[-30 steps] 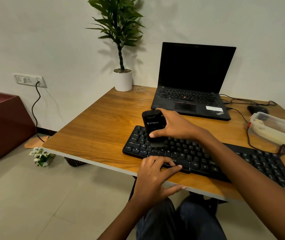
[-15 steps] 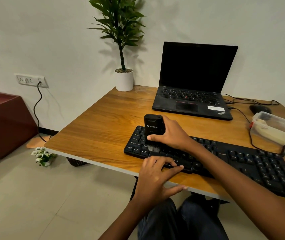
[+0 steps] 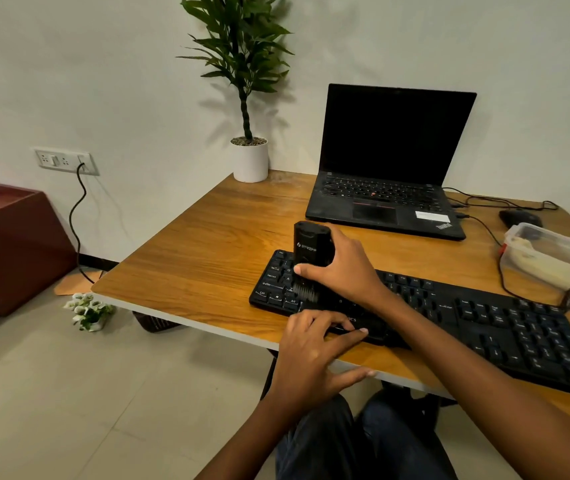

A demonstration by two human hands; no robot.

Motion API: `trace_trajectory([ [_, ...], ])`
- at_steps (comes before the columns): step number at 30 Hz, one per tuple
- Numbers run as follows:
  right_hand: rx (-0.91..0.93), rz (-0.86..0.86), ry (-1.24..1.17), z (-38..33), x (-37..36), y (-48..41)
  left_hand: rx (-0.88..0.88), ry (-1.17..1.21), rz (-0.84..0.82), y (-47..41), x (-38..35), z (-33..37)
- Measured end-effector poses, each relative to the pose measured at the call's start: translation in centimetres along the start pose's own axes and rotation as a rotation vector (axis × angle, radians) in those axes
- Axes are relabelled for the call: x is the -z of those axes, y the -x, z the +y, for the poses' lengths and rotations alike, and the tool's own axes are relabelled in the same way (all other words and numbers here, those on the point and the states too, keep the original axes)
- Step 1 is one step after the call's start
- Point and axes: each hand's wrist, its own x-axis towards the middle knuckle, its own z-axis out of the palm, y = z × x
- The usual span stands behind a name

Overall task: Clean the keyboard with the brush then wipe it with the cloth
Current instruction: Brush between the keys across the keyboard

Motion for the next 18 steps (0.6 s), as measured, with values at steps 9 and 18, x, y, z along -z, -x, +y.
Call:
trace_trajectory([
  [9,-0.026,0.065,0.010,0.5,-0.2,-0.5,-0.020,0.020,-0.035,-0.2,1.3,-0.2],
  [18,-0.109,-0.015,-0.367,1.2,1.4,-1.0,0.666,0.283,-0.384,-2.0,7.9,-10.5],
])
